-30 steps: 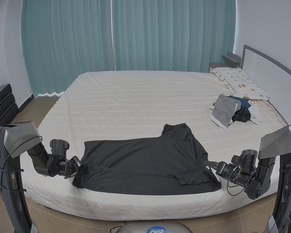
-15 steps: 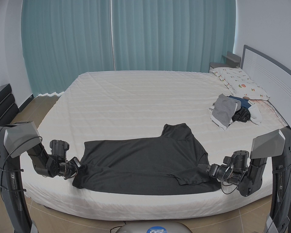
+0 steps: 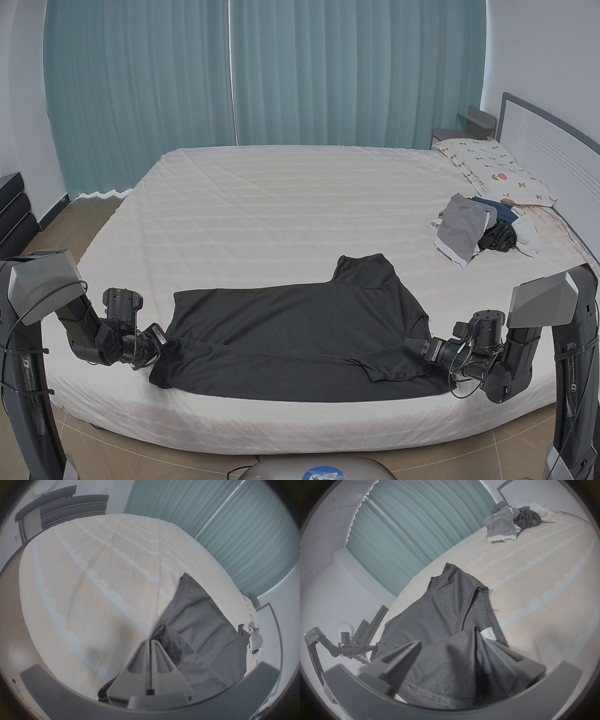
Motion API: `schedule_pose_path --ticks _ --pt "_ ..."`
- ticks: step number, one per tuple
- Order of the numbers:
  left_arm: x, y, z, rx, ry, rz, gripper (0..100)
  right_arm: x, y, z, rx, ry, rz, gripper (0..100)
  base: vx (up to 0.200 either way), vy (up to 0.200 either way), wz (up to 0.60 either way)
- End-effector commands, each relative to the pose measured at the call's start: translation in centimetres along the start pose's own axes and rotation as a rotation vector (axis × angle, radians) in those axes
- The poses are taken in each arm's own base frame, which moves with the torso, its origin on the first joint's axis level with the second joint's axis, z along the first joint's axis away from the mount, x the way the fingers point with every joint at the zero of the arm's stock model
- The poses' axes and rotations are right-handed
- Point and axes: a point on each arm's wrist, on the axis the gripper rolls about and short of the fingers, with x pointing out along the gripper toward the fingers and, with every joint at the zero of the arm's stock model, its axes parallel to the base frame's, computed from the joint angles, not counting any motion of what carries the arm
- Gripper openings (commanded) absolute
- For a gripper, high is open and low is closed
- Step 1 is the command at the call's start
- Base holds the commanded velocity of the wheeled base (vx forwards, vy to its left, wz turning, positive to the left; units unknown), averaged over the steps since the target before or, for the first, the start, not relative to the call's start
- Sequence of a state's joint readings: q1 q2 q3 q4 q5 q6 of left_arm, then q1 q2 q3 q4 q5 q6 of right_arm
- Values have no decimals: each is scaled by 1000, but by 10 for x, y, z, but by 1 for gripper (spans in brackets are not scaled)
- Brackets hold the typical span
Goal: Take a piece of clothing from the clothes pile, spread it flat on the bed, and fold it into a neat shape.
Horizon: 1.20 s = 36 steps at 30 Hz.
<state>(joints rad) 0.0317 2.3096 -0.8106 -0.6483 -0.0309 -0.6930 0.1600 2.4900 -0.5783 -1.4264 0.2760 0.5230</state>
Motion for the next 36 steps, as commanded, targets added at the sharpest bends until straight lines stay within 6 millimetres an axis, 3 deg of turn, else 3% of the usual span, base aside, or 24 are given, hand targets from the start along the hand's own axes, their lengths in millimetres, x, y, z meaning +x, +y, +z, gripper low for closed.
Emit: schedule_pose_path --ticks 1,7,20,36 --pt "0 0 0 -1 0 1 0 1 -1 -3 0 8 -3 0 0 0 0" --pt "0 0 0 -2 0 1 0 1 -3 -1 2 0 -7 0 0 0 0" --pt "1 2 -2 1 5 7 0 -5 -9 23 8 -97 -14 0 0 0 0" --pt "-1 1 -1 -1 4 4 0 4 -17 16 16 -68 -34 0 0 0 0"
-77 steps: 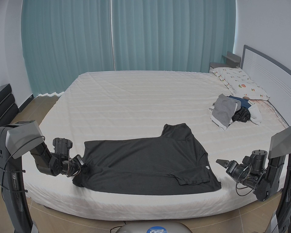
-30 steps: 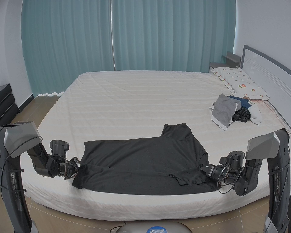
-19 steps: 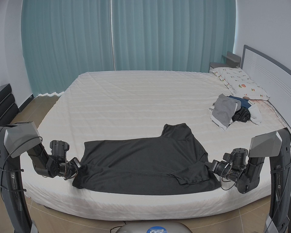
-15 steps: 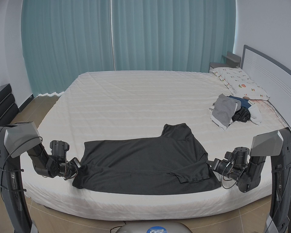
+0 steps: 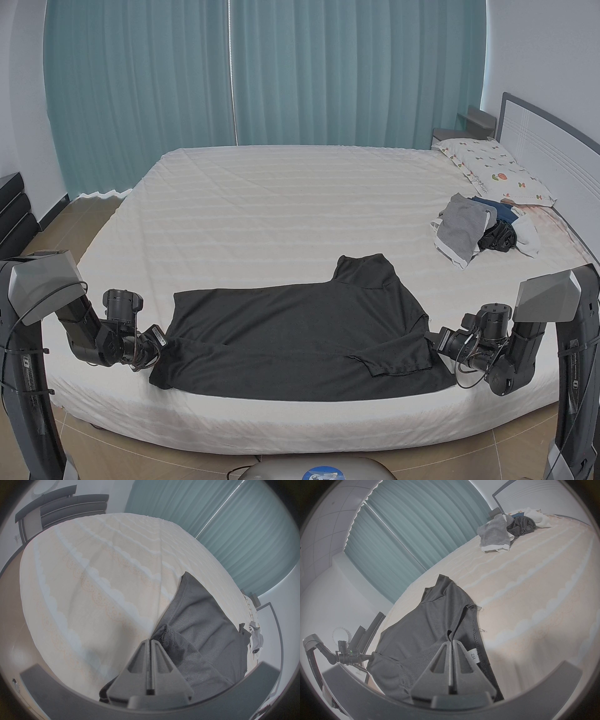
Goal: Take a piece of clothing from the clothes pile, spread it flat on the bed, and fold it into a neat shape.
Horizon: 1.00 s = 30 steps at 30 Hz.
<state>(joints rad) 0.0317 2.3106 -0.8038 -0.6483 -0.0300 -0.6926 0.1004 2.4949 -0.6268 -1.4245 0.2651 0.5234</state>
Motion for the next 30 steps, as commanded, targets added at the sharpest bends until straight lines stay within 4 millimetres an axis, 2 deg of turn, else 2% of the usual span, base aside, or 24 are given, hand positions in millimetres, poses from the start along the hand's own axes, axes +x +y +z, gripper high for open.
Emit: schedule_pose_path --ticks 1,2,3,5,6,12,16,19,20,23,30 --pt "-1 0 1 -3 -2 -2 0 4 -3 -4 2 11 -4 0 0 0 0" --pt "0 0 0 -3 -1 -1 0 4 -2 -4 1 12 -4 0 0 0 0" --pt "0 0 0 -3 -1 -1 100 4 -2 -4 2 14 -3 0 0 0 0" --pt "0 0 0 -3 -2 0 100 4 -2 -5 1 14 -2 0 0 0 0" --pt "0 0 0 -3 0 1 100 5 -1 -5 1 13 -2 100 0 0 0" --pt "1 1 2 -12 -4 1 100 -3 4 4 2 -29 -23 100 0 0 0" --pt "-11 1 19 -84 -43 -38 100 -25 31 8 -9 -73 -64 100 0 0 0" --pt "-16 3 25 -118 -23 -89 100 -38 44 7 48 -70 -57 100 0 0 0" --pt "-21 4 30 -136 -8 -123 100 -45 56 2 107 -50 -35 100 0 0 0" --pt "-26 8 39 -176 11 -175 100 -54 70 -13 226 5 -13 100 0 0 0" --pt "-29 18 52 -273 42 -240 100 -53 78 -41 370 109 -29 100 0 0 0"
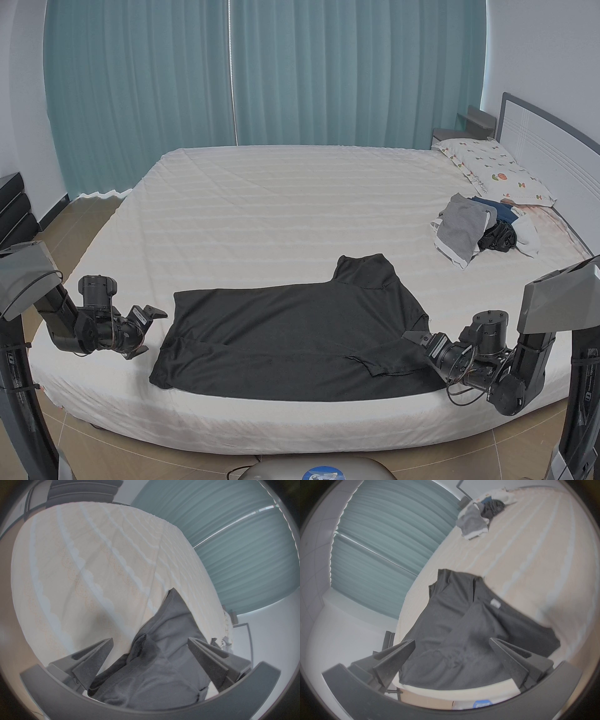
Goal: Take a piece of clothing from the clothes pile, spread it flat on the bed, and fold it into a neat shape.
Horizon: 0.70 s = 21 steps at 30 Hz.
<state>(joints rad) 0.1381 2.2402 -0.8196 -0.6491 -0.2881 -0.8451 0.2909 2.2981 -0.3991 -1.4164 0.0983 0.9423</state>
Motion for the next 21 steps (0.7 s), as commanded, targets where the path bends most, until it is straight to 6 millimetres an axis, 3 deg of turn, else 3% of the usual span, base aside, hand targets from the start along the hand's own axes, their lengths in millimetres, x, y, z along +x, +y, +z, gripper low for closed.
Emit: schedule_pose_path --ticks 1,6,21 --pt "-9 1 17 -60 -17 -48 100 -4 3 -22 33 74 -17 100 0 0 0" --pt "-8 2 16 -65 -14 -46 100 3 -6 -30 35 110 -59 100 0 0 0" --pt "-7 1 17 -58 -19 -43 100 26 1 -37 11 71 -87 100 0 0 0"
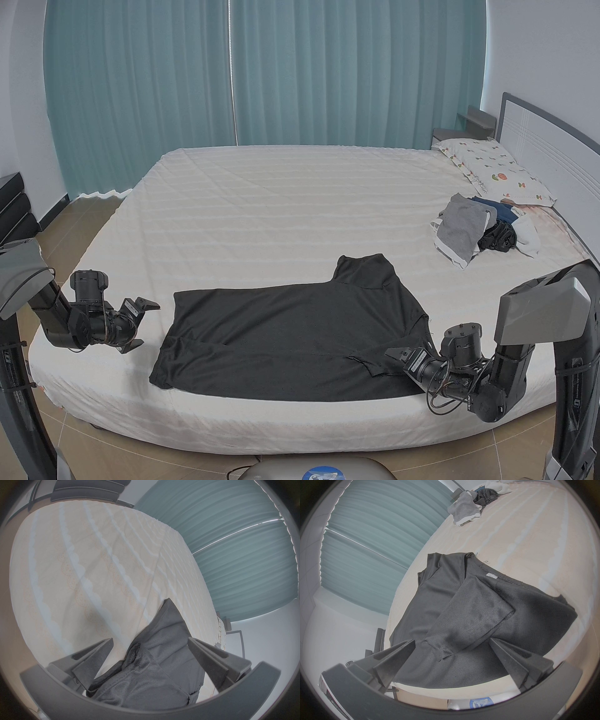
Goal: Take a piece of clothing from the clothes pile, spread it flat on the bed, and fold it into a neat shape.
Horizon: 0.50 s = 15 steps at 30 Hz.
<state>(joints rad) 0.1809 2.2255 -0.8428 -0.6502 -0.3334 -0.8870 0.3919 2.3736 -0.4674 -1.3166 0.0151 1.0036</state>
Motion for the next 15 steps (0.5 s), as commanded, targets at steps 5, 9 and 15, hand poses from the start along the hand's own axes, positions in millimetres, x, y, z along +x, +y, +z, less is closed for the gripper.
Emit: schedule_pose_path --ticks 5,9,15 --pt "0 0 0 0 0 1 100 7 2 -1 -4 -9 5 100 0 0 0" --pt "0 1 0 2 -1 2 100 15 3 0 -3 -47 -4 0 0 0 0" --pt "1 0 0 5 -2 1 100 15 2 -4 -9 -55 -23 0 0 0 0"
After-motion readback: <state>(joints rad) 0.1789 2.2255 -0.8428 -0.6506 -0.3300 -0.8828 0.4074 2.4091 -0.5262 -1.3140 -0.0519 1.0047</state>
